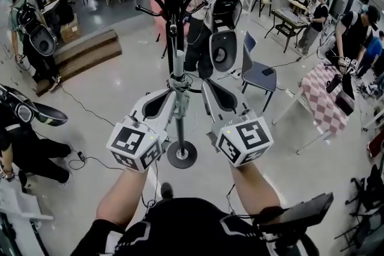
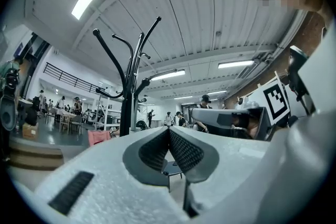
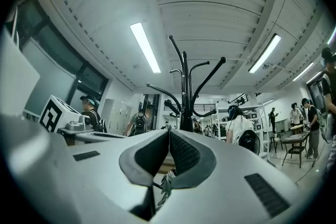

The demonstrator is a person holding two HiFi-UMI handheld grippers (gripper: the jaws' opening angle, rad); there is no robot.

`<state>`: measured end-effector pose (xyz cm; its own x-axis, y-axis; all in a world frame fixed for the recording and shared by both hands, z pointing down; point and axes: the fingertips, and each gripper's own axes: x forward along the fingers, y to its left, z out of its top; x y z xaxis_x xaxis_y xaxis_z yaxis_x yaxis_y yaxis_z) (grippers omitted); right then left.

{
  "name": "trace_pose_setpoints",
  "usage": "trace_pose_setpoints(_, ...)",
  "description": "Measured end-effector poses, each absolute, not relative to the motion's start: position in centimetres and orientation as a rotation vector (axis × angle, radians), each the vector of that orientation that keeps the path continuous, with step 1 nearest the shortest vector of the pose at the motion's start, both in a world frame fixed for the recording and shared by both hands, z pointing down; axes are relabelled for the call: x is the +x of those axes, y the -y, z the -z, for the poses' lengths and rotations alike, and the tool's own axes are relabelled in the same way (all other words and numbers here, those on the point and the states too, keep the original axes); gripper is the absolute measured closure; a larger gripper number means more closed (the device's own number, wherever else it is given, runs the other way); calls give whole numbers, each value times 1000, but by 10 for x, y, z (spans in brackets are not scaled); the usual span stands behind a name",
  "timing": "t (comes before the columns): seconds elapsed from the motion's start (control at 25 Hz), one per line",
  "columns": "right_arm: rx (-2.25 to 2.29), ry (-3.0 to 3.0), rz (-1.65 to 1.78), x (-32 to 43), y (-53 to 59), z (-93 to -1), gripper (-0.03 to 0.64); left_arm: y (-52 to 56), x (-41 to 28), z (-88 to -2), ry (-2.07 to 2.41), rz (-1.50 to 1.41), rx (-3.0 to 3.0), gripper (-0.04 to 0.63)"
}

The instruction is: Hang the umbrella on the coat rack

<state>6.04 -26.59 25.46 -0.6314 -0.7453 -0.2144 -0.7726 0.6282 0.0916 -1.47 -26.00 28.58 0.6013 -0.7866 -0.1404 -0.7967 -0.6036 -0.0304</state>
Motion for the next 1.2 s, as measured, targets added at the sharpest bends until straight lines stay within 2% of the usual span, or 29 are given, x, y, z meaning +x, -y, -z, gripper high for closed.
trace_pose_setpoints(0.8,-1121,-2775,-189,88,168,-286,607,150,1,-314,-1526,-113,-2698,584)
trace_pose_setpoints(1.2,-1136,-2791,-196,70,157,-291,607,134,-27,-318,-1552,-121,-2691,584)
